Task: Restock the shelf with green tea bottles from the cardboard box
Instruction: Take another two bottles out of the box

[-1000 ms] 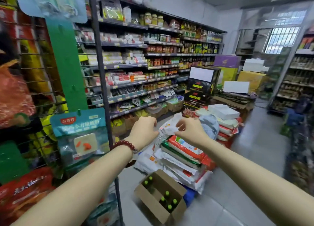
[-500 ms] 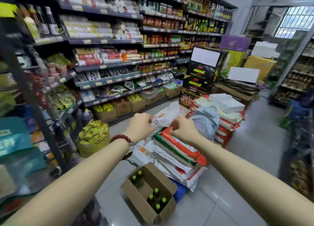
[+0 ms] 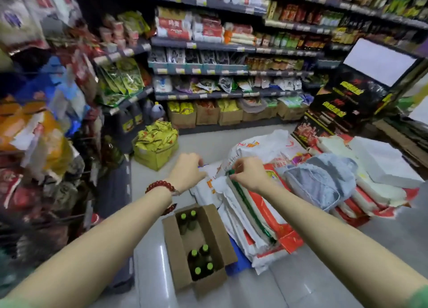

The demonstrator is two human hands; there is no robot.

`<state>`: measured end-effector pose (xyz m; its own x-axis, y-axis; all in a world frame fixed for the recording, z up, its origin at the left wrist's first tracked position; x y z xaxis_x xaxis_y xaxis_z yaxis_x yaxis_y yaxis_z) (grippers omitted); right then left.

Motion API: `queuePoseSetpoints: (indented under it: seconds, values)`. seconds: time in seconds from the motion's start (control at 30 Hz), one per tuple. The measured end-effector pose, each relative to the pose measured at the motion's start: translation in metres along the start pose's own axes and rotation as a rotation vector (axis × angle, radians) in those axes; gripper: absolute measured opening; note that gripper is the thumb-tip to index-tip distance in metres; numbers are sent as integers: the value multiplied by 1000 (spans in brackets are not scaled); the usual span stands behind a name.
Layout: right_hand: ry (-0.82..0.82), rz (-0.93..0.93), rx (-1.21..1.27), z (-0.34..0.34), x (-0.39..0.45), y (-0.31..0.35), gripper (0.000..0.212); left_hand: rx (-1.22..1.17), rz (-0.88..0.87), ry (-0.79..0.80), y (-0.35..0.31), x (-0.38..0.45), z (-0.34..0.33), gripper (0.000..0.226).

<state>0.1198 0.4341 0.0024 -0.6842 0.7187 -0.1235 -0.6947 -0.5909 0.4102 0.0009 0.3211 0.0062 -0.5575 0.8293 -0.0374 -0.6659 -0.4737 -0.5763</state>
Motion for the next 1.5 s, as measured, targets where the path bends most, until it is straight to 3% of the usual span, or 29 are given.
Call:
queuePoseSetpoints:
  seconds: [0.17,0.33,0.63,1.03,1.27,1.5]
  values:
    - [108,113,-25,-38,39,-33,12,-55,216,-31,33,6,-58,25]
    - [193,99,52,-95,65,-69,28,-58,309,-32,72,11,-109,29]
    - [307,33,145,-290,88,-154,28,-51,341,21,191,17,-266,25]
    - [300,7,134,-534,131,-268,17,-45,349,77,349,39,-493,28]
    - [304,-13,148,-615,140,-321,24,-94,308,97,388,53,-589,26]
    - [254,10,171,-645,139,-344,23,-103,277,93,396,53,-632,36]
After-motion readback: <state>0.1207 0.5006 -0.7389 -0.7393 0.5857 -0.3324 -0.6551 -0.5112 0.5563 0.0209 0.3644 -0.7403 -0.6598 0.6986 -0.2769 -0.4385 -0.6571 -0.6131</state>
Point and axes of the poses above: each hand's wrist, its own x-axis towards the middle knuckle, its own z-axis out of the back of the hand, y = z × x, the point moved 9 cm from there along x, towards the middle knuckle, and after that the axes turned 1 degree about -x, right-handed, at the moved point
